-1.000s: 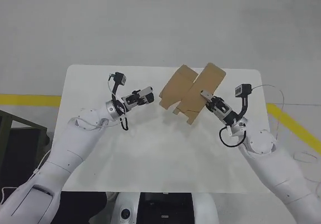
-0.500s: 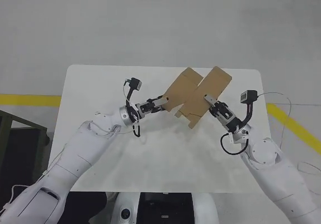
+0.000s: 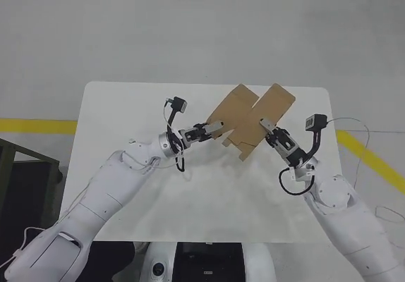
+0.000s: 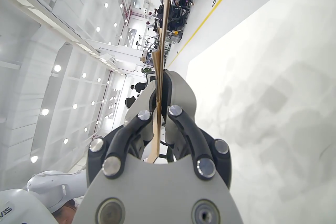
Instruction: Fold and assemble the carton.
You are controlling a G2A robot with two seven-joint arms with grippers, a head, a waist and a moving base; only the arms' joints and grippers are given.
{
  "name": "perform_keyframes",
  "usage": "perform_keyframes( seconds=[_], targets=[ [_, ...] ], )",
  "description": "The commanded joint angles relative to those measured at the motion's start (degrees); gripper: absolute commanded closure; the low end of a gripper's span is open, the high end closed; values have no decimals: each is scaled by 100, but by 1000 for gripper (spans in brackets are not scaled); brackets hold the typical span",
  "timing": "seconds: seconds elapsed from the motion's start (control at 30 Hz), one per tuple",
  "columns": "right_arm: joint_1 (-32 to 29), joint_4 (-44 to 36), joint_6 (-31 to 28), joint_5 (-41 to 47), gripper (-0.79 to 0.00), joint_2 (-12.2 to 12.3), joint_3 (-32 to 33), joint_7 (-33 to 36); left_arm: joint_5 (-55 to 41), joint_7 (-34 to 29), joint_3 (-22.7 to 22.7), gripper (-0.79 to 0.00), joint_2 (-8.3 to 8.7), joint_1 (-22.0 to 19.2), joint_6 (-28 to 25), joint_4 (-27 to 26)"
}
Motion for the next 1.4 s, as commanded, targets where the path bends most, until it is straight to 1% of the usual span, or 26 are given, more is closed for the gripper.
perform_keyframes(
  seconds=[0.0,0.07,0.13,0.37,0.4,0.43,0.47,0.63,0.73,0.9,1.07,1.13,1.2,1.27,1.37],
  targets=[
    [2,1,-4,-16,0,-12,17,16,-8,20,13,-111,-26,-28,9,43],
    [1,-5,-6,-35,0,-27,27,34,-13,20,29,-71,-52,-57,24,84],
    [-3,-11,-2,-49,0,-44,27,47,-22,16,37,0,-76,-80,22,115],
    [-8,4,11,28,0,-106,36,90,-6,70,-1,0,-136,-104,-9,195],
    [-8,8,4,48,-117,-114,39,107,1,80,-16,0,-141,-104,-12,204],
    [-7,17,-1,65,-376,-122,47,119,6,86,-30,0,-146,-105,-10,208],
    [-6,32,-10,81,-785,-129,58,131,16,86,-47,0,-150,-107,-15,208],
    [-15,229,-77,214,-785,-141,257,171,7,-31,-201,0,-143,-148,-2,248],
    [2,448,-174,327,-785,-127,454,371,36,-305,-326,0,-111,-207,50,290],
    [158,916,-560,603,-785,-86,768,1188,2,-1328,-518,0,-19,-350,154,370],
    [325,1427,-806,772,-785,-45,1033,1882,-432,-2709,-637,0,63,-490,229,530],
    [392,1539,-858,943,-785,-25,1052,2500,-588,-3185,-685,0,92,-550,255,623],
    [476,1715,-887,1216,-785,-1,1089,3204,-779,-3509,-735,0,111,-602,308,693],
    [564,1908,-867,1477,-785,26,1129,3912,-850,-3702,-738,0,138,-646,501,655],
    [684,2239,-805,2173,-785,48,1176,5074,-954,-4041,-735,0,199,-694,839,524]
  ],
)
